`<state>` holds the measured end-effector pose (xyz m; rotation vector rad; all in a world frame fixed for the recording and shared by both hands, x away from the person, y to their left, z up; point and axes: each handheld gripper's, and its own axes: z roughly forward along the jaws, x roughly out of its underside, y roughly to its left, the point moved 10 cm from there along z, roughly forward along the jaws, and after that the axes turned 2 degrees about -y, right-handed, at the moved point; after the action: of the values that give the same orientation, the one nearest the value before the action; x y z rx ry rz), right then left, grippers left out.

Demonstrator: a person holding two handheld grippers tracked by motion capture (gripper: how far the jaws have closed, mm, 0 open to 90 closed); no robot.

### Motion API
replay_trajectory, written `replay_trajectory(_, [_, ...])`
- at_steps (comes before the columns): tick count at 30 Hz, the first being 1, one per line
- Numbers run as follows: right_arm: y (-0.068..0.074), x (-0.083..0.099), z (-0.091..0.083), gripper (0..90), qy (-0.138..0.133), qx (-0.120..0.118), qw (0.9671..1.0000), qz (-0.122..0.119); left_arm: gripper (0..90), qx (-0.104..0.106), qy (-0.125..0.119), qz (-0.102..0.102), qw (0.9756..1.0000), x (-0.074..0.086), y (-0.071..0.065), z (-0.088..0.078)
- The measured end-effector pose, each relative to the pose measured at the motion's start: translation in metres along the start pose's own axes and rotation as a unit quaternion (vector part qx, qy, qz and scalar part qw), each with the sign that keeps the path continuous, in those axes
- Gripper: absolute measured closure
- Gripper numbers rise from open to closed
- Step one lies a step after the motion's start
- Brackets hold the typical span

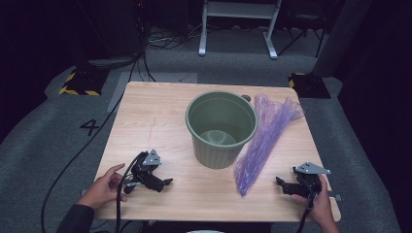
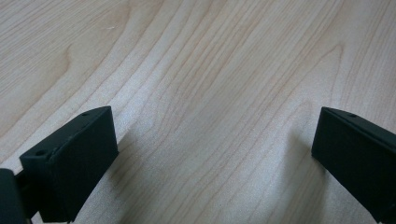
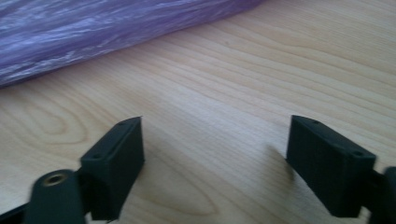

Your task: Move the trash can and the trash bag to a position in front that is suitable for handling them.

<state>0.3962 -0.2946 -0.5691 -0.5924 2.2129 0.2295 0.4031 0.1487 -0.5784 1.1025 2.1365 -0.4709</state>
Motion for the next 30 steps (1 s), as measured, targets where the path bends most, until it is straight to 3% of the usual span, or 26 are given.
replay_trajectory(2, [0.003, -0.001, -0.002, 14.9, 0.004, 0.001, 1.0000, -0.006, 0.0, 0.000, 0.000, 0.000, 1.0000, 0.000, 0.000, 0.000])
replay_trajectory(6, [0.009, -0.011, -0.010, 18.0, -0.019, -0.007, 0.9998, -0.006, 0.0, -0.005, -0.001, -0.006, 1.0000, 0.000, -0.002, 0.000])
replay_trajectory(9, [0.012, -0.020, -0.012, 19.7, -0.026, 0.000, 0.9995, -0.018, 0.0, -0.005, -0.001, -0.005, 1.0000, 0.001, -0.002, 0.000])
replay_trajectory(17, [0.030, -0.047, -0.009, 19.7, -0.044, -0.025, 0.9975, -0.048, 0.0, -0.005, -0.001, -0.005, 1.0000, 0.000, -0.002, 0.000])
replay_trajectory(21, [0.044, -0.064, -0.008, 19.7, -0.058, -0.043, 0.9942, -0.079, 0.0, -0.006, -0.001, -0.006, 1.0000, 0.000, -0.002, 0.000])
replay_trajectory(25, [0.055, -0.085, -0.002, 19.7, -0.080, -0.079, 0.9900, -0.085, 0.0, -0.008, 0.000, -0.008, 0.9999, 0.000, -0.002, 0.000])
replay_trajectory(30, [0.068, -0.103, 0.007, 18.9, -0.090, -0.094, 0.9857, -0.107, 0.0, -0.013, 0.000, -0.013, 0.9998, 0.000, -0.003, 0.000])
